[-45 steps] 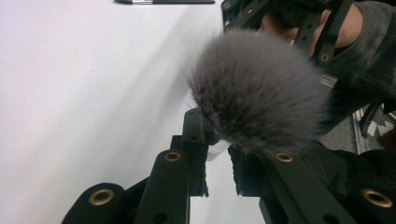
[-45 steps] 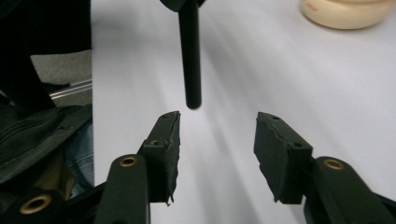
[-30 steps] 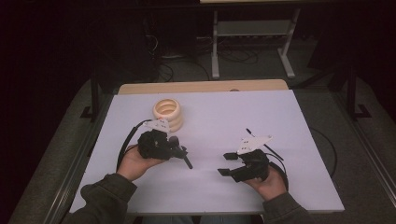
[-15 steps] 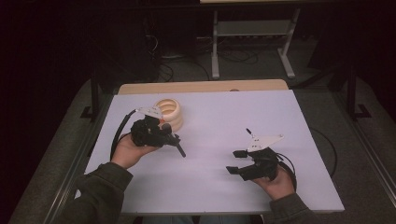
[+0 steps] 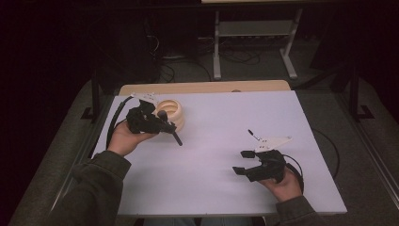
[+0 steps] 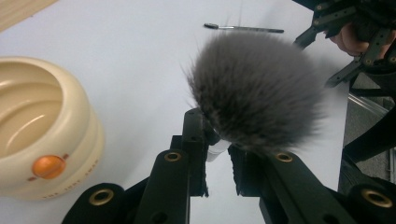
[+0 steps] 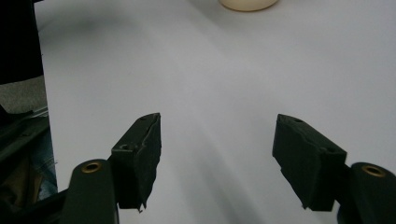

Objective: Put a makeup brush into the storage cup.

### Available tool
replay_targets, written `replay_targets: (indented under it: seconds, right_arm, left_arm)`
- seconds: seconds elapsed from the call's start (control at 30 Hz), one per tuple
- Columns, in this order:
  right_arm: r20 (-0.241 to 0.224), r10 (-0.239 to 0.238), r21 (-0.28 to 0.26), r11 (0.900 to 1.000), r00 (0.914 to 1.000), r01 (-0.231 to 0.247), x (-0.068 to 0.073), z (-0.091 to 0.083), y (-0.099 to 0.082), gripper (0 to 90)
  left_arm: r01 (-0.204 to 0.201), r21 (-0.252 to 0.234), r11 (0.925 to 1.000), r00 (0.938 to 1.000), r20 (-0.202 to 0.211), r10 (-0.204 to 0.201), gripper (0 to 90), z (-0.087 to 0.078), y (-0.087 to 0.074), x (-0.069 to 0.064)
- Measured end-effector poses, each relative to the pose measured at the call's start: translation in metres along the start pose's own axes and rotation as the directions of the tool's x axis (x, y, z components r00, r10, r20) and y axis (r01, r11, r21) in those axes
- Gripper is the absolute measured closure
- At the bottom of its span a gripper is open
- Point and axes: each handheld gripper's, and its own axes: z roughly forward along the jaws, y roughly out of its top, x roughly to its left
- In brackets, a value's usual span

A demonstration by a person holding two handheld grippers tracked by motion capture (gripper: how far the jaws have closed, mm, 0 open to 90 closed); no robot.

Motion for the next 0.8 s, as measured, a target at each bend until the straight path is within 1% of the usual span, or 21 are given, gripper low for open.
replay_targets:
  seconds: [0.1, 0.13, 0.17, 0.2, 0.23, 0.4, 0.43, 0.5, 0.6, 0.8]
  right_arm:
    - [0.002, 0.000, 0.002, 1.0000, 1.0000, 0.000, 0.000, 0.000, 0.000, 30.3]
    - [0.005, 0.000, 0.002, 1.0000, 1.0000, 0.000, 0.000, 0.000, 0.000, 29.8]
    - [0.004, -0.003, 0.000, 1.0000, 1.0000, 0.003, 0.000, -0.001, 0.000, 29.8]
    - [0.004, -0.003, 0.000, 1.0000, 1.0000, 0.003, 0.000, -0.001, 0.000, 29.8]
    - [0.005, -0.009, -0.001, 1.0000, 1.0000, 0.009, 0.000, 0.000, 0.000, 29.7]
    - [0.003, -0.009, 0.004, 0.9999, 1.0000, 0.009, 0.000, 0.001, 0.000, 29.2]
    - [0.004, -0.009, 0.004, 0.9999, 0.9999, 0.009, 0.000, 0.001, 0.000, 29.1]
    - [0.003, -0.008, 0.003, 1.0000, 1.0000, 0.008, 0.000, 0.001, 0.001, 29.0]
    - [0.006, -0.006, 0.000, 1.0000, 1.0000, 0.006, 0.000, 0.000, 0.001, 28.9]
    - [0.010, -0.001, -0.011, 0.9999, 0.9999, 0.002, -0.001, -0.003, 0.001, 27.6]
  left_arm:
    - [0.001, 0.004, 1.0000, 1.0000, -0.005, -0.001, 76.9, -0.001, 0.007, 0.002]
    - [-0.006, 0.012, 0.9999, 0.9999, -0.010, 0.006, 76.9, -0.001, 0.009, 0.003]
    - [-0.010, 0.020, 0.9997, 0.9997, -0.024, 0.010, 76.9, -0.002, 0.011, 0.003]
    - [-0.017, 0.019, 0.9997, 0.9995, -0.028, 0.017, 76.9, -0.004, 0.014, 0.005]
    - [-0.007, 0.018, 0.9998, 0.9995, -0.031, 0.007, 76.9, -0.005, 0.015, 0.005]
    - [0.000, 0.006, 1.0000, 0.9982, -0.061, 0.000, 77.0, -0.013, 0.027, 0.012]
    - [0.000, 0.010, 0.9999, 0.9981, -0.062, 0.001, 77.0, -0.014, 0.028, 0.014]
    - [0.006, -0.002, 1.0000, 0.9974, -0.072, -0.006, 76.9, -0.017, 0.033, 0.017]
    - [0.006, -0.005, 1.0000, 0.9967, -0.081, -0.006, 76.9, -0.020, 0.039, 0.021]
    - [0.016, 0.006, 0.9998, 0.9934, -0.113, -0.015, 77.0, -0.022, 0.052, 0.030]
